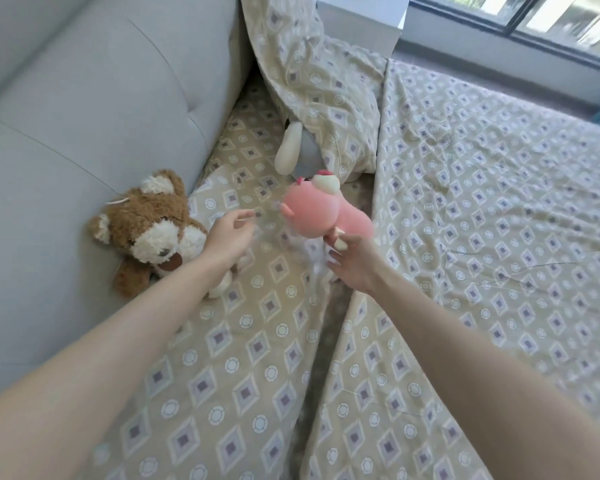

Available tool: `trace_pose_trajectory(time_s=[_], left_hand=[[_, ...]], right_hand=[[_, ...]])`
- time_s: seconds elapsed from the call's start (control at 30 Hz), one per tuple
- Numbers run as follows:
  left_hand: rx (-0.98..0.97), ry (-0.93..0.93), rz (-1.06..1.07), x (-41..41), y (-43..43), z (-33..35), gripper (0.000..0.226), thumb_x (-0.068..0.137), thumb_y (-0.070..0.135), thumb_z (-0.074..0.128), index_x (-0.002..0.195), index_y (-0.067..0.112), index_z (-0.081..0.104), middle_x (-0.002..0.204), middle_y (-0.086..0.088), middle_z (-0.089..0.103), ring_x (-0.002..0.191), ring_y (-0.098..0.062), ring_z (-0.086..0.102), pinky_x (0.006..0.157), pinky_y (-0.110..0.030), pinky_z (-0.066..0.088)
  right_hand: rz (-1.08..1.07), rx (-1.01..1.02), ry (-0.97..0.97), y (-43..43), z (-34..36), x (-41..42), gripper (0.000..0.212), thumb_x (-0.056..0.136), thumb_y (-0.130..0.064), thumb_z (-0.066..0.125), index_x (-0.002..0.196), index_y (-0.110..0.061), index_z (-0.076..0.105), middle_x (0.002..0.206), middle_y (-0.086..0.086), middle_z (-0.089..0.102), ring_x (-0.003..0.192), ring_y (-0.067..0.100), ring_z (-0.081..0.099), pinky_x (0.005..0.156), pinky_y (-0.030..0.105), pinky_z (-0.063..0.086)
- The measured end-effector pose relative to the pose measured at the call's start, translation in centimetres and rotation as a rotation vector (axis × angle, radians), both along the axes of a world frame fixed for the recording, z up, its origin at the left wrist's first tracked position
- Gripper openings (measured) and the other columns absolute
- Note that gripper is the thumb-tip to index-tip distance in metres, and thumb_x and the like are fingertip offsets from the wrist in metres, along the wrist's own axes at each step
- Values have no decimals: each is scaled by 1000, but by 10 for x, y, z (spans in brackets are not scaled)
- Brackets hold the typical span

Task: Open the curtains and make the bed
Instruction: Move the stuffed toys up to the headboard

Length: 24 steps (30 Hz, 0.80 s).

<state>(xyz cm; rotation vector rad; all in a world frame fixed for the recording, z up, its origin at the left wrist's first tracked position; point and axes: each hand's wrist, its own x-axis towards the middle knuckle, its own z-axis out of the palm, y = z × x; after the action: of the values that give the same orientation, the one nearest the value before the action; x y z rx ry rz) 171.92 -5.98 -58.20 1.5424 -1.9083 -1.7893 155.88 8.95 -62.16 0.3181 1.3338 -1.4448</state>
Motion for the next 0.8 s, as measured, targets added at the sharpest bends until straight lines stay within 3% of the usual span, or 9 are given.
trace_pose_trajectory(time_s=[0.07,0.17,0.23,0.33,0.4,0.5,0.6,0.7,0.8], left_hand=[[80,52,92,1,0,21,38,98,25,41,136,24,45,121,-2,55,95,-16,54,86,-37,49],[304,131,247,8,-2,51,48,95,51,42,139,31,38,132,-4,46,116,-28,52,89,-48,51],[431,160,269,18,1,68,54,86,62,50,131,32,45,129,-6,49,112,-33,54,78,-54,55],[487,99,256,34,16,83,72,76,55,68,137,32,38,131,-7,45,97,-28,54,50,-41,56],[509,70,260,46,27,86,89,65,53,79,139,33,33,134,-7,45,102,-29,54,52,-36,55],[457,-32,163,69,41,92,114,37,47,91,136,31,35,130,-5,51,106,-31,54,61,-37,52],[396,-104,169,91,49,95,99,45,30,90,128,27,37,122,-3,51,101,-27,52,65,-39,51],[260,-80,166,123,44,96,104,35,25,88,128,28,42,119,0,56,102,-22,56,64,-37,57],[69,-110,118,153,35,100,105,37,21,85,131,26,39,119,2,55,104,-19,54,80,-34,53]], right_hand=[[53,-91,-1,-2,27,14,11,84,-12,43,80,-18,51,73,-4,49,70,12,41,79,25,35],[114,-73,14,-4,57,33,18,87,-8,35,77,-17,47,67,-6,57,97,15,55,102,33,37],[169,-111,-25,1,76,49,17,85,-7,34,74,-15,45,61,-5,55,101,19,56,102,34,40],[87,-165,-93,16,94,69,19,83,-3,33,95,-9,47,60,1,48,98,25,55,102,37,44],[114,-179,-105,26,100,83,23,84,-3,33,103,-10,43,65,3,45,105,30,58,104,38,44],[253,-166,-98,45,109,108,16,84,-4,35,89,-12,47,73,3,48,119,29,59,103,36,45],[515,-110,-11,60,117,128,18,89,-10,41,87,-15,58,102,5,59,119,23,59,103,36,44],[934,96,166,66,118,155,31,94,-25,50,122,-14,56,128,-2,60,117,21,59,101,38,47],[932,255,259,60,109,183,56,95,-24,53,145,-16,30,129,3,51,110,25,60,95,39,50]])
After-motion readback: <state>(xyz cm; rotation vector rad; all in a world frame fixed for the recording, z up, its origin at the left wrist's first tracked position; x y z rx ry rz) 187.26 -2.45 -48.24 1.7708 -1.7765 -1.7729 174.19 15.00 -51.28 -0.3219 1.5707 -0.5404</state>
